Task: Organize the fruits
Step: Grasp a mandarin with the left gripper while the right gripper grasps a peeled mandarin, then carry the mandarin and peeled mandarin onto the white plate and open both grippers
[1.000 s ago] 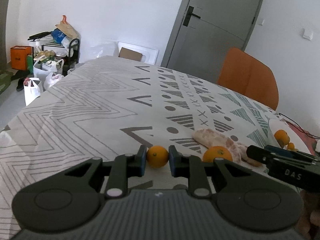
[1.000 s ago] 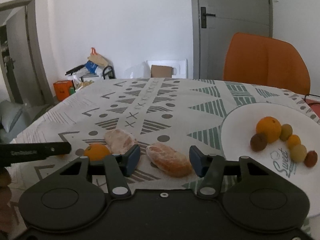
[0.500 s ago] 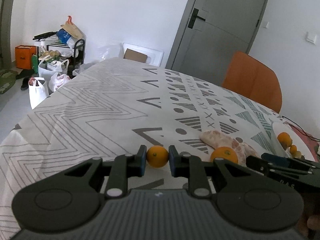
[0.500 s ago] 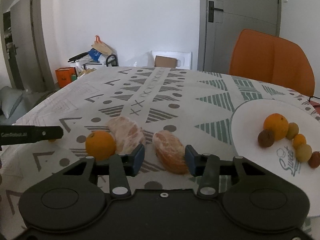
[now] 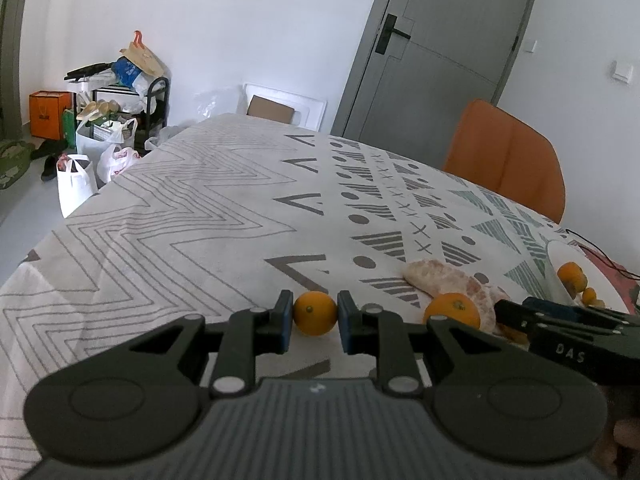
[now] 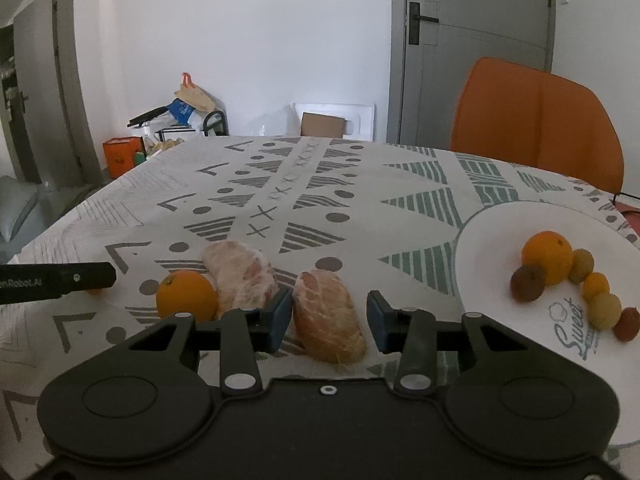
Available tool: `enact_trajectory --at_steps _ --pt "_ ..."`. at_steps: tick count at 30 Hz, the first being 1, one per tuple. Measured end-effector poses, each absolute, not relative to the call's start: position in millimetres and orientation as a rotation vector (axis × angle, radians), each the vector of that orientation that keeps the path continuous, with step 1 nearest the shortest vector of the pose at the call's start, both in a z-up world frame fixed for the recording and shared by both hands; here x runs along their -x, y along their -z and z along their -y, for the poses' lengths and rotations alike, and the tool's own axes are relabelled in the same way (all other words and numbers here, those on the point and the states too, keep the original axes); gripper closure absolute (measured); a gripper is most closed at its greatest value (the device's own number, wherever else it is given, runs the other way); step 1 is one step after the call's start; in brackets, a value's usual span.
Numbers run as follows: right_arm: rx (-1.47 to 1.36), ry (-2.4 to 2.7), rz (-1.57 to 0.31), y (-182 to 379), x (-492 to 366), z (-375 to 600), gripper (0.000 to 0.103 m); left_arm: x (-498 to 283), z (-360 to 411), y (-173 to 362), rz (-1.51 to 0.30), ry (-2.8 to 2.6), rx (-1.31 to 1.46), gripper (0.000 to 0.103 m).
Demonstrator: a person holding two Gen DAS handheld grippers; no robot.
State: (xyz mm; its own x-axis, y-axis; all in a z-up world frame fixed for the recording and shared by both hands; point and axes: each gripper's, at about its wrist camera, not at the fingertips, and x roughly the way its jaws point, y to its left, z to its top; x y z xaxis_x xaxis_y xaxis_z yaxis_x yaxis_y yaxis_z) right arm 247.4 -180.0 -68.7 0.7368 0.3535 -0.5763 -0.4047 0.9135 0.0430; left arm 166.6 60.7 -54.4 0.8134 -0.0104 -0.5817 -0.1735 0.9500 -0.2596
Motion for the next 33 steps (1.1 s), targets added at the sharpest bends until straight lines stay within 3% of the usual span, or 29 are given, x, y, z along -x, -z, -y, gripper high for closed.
enact_trajectory --at_steps 5,18,33 --pt "0.110 -0.401 -0.620 73.7 -247.0 174.6 0.062 -168.5 -59.2 55.2 -0.622 -0.091 0.300 0.081" --pt "0.009 -0.426 -0.595 64.4 -240.4 203.8 0.081 -173.1 -37.8 47.5 -0.619 -0.092 0.237 0.081" --pt "-0.068 -0.429 -0.476 36.7 -225.4 226.0 0.082 -172.0 -2.9 19.5 -0.568 -0.046 0.175 0.081"
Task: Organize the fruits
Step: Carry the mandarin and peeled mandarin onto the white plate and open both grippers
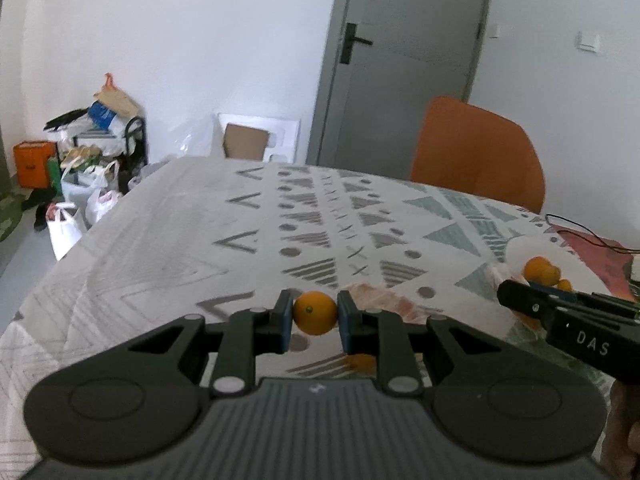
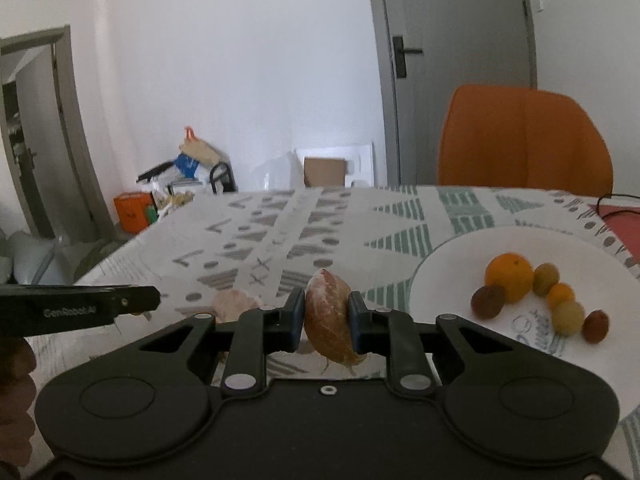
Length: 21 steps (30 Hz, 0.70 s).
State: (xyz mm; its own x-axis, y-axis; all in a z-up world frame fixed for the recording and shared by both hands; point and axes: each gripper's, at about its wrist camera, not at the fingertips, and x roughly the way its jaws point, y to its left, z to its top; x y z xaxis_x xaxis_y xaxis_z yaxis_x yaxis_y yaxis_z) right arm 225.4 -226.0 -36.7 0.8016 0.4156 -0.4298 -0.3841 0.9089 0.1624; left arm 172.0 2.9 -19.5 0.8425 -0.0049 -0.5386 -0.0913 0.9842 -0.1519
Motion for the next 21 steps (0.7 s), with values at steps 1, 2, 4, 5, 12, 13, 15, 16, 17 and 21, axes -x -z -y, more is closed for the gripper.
enact_trajectory --at_steps 1,2,4,5,12,13,15,16,17,21 --pt "-0.072 -0.423 -0.466 34.9 -223.5 228.6 0.082 -172.3 0.5 17.6 -0.564 -0.038 0.169 0.081" --pt "-0.076 -0.416 -0.452 33.3 -221.1 232.4 0.082 -173.2 4.9 15.8 -0.561 -0.029 0.163 0.081" --pt "-0.086 -0.401 -0.439 31.9 -218.1 240.0 0.082 -174.6 12.8 13.1 -0.556 -0.012 0.152 0.081" --pt "-0.093 -0.393 -0.436 32.0 -216.8 243.6 0.082 -175.1 17.0 12.1 -0.554 -0.003 0.147 0.081" --pt "-0.144 -0.316 -0.423 38.4 -208.4 279.9 0.082 -178.9 50.2 6.8 -0.544 0.062 0.112 0.081" --pt "-0.148 -0.306 -0.425 39.5 -207.9 284.4 0.082 -179.8 54.7 6.6 -0.544 0.068 0.108 0.081" --pt "-0.165 -0.291 -0.425 41.6 -205.6 294.7 0.082 -180.8 65.1 5.7 -0.544 0.085 0.094 0.081" --pt "-0.172 -0.284 -0.425 42.6 -204.4 299.7 0.082 -181.0 69.4 5.5 -0.543 0.091 0.088 0.081" --pt "-0.177 -0.279 -0.423 43.3 -202.4 304.0 0.082 -181.6 74.2 4.9 -0.543 0.099 0.081 0.081" --pt "-0.196 -0.256 -0.417 46.3 -197.9 319.9 0.082 -183.7 93.5 2.9 -0.543 0.125 0.058 0.081"
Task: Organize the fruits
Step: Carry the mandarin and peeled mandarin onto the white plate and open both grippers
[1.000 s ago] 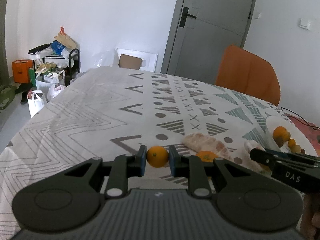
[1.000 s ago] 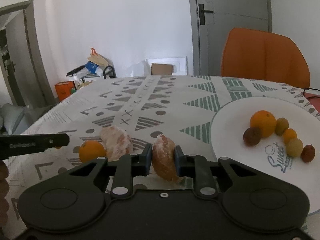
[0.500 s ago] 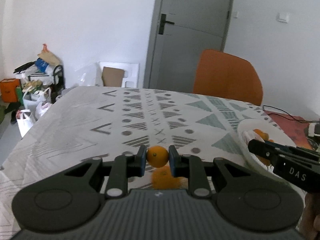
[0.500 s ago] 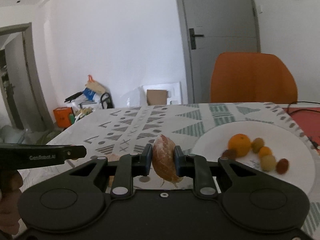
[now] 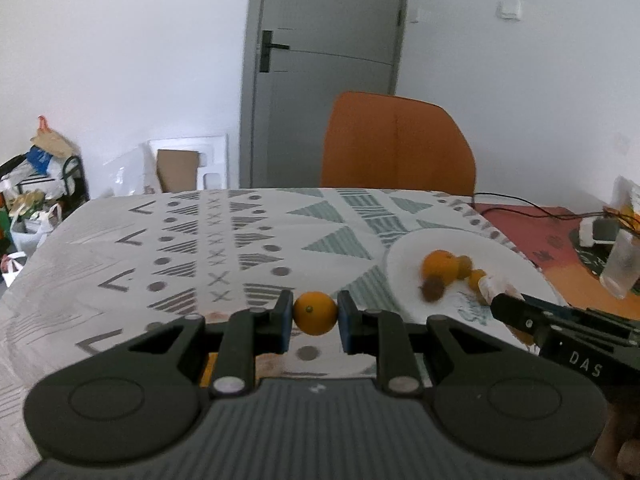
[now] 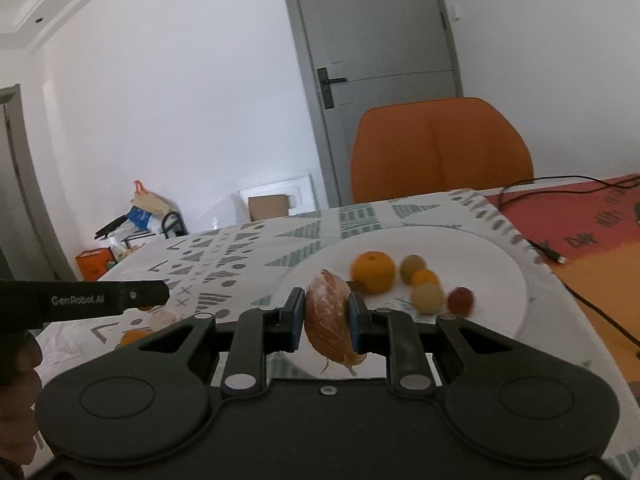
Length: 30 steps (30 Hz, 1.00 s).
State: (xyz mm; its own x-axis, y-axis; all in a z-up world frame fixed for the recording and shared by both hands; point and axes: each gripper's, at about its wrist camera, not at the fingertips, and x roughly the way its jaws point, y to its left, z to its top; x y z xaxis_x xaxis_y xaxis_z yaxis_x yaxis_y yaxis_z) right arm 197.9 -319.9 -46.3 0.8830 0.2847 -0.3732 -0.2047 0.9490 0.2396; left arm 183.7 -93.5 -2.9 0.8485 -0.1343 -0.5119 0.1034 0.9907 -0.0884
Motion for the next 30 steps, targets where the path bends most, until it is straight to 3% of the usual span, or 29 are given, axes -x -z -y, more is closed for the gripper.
enact_trajectory --at_steps 8,11,30 --pt "-0.238 -0.206 -0.417 51.3 -192.9 350.1 0.082 -190.1 133.1 4.1 -0.549 0.181 0.012 0.081" --pt "-0.266 -0.192 -0.414 52.7 -191.1 358.4 0.075 -192.3 145.3 5.0 -0.554 0.199 -0.002 0.081" --pt "-0.369 -0.204 -0.407 64.1 -191.3 388.6 0.075 -207.0 193.9 5.8 -0.554 0.282 -0.057 0.081"
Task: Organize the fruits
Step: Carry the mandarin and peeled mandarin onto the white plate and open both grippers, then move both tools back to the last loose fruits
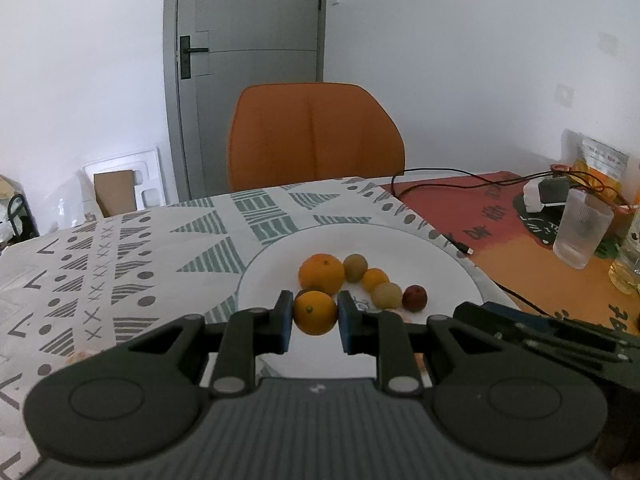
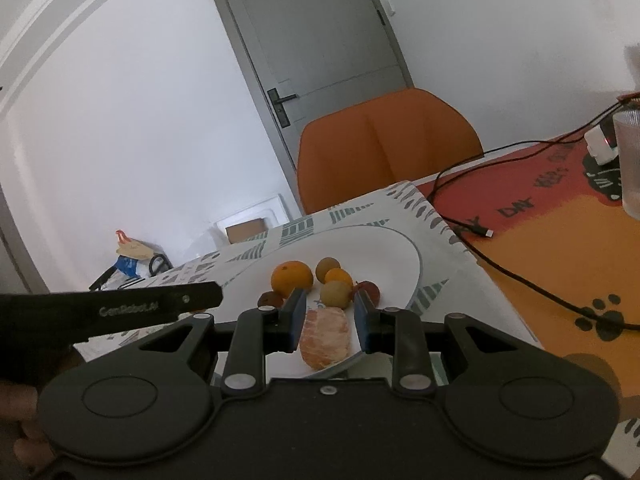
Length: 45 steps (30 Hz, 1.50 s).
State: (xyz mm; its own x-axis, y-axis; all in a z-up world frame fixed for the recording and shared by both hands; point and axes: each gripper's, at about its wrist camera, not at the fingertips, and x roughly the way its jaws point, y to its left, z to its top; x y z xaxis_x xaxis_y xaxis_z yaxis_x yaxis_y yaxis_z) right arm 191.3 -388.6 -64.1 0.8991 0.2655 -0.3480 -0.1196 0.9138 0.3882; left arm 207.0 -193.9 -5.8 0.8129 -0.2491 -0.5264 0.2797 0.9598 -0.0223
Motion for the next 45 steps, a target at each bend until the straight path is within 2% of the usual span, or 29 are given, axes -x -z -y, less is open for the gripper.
enact_trajectory --at_steps 8,13,17,21,25,28,30,33,36,45 --pt "-0.345 -0.222 -0.424 64.3 -192.2 377.9 0.075 -205.2 183.0 9.1 -0.574 0.259 -0.072 0.076" --pt "-0.324 -0.232 -0.425 61.3 -191.4 368.1 0.069 -199.6 163.0 7.9 -0.565 0.206 -0.073 0.053" --pt "-0.314 -0.240 -0.429 58.3 -191.3 358.9 0.066 -195.2 143.9 3.3 -0.554 0.165 -0.054 0.046" --pt "-0.301 -0.248 -0.429 54.7 -189.3 348.6 0.058 -190.1 126.0 -0.2 -0.546 0.126 -0.037 0.039" --pt "-0.290 -0.261 -0.431 51.7 -188.4 338.5 0.052 -185.0 109.5 -2.2 -0.533 0.093 -0.026 0.026" --pt "-0.286 -0.272 -0.432 50.3 -188.4 329.6 0.042 -181.8 96.4 -1.7 -0.530 0.065 -0.015 0.023" --pt "-0.284 -0.274 -0.429 49.4 -188.5 323.6 0.029 -179.9 87.1 0.5 -0.539 0.048 -0.003 0.022" --pt "-0.272 -0.284 -0.419 47.6 -188.3 313.7 0.016 -177.8 73.5 5.0 -0.552 0.023 0.014 0.022" --pt "-0.255 -0.299 -0.415 45.8 -188.7 303.2 0.009 -176.7 61.7 10.5 -0.562 0.004 0.030 0.022" --pt "-0.214 -0.317 -0.431 44.2 -193.5 275.5 0.008 -174.9 32.9 26.5 -0.583 -0.006 0.081 0.022"
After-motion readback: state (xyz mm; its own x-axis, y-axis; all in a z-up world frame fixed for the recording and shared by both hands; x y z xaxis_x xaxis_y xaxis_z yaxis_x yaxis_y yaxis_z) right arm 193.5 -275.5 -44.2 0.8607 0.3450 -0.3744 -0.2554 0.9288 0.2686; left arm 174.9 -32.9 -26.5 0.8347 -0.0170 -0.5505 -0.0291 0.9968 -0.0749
